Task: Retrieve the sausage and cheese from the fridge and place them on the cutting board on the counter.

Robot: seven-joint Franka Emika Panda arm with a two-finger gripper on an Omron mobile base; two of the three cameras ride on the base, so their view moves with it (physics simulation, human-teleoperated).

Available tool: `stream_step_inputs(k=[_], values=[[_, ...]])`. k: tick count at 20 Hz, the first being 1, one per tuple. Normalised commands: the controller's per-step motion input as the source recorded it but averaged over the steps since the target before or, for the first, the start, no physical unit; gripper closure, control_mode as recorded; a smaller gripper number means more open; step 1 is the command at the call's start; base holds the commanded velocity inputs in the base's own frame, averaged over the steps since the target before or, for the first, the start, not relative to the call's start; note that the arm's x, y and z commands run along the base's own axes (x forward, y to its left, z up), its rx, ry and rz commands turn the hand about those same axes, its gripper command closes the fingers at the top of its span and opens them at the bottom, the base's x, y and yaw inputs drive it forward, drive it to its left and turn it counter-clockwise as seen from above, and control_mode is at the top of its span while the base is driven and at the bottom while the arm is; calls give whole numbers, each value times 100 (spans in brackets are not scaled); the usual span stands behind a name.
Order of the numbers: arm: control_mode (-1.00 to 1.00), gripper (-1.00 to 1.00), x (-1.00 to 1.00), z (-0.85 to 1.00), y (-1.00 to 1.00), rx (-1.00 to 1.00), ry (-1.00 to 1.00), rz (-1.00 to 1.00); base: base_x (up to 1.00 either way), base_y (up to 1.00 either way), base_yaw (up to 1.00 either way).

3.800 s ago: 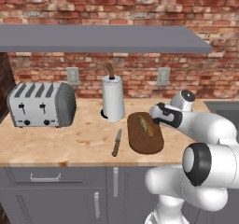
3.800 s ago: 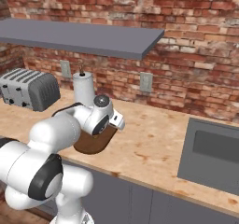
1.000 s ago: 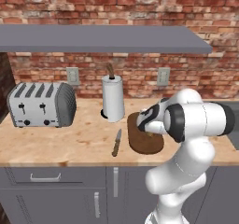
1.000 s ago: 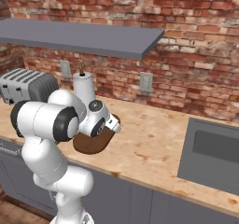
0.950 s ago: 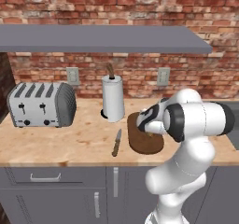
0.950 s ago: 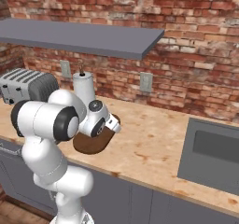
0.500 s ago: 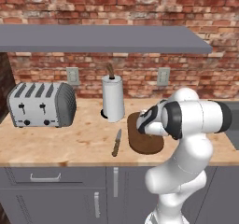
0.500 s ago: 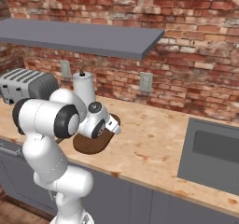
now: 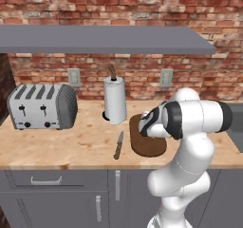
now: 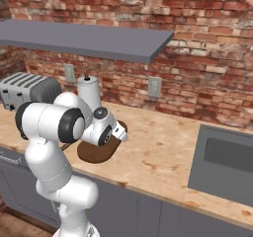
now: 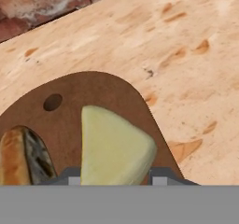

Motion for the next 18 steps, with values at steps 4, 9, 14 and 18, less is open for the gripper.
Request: stream_step_inputs(k=[4,9,14,18], values=[[-100,100,2,0,0,0,0,0,0,0,0],[-100,100,0,0,0,0,0,0,0,0,0],[-100,100,2,-1,0,0,0,0,0,0,0],[-100,100,7,-6,0,0,0,0,0,0,0]])
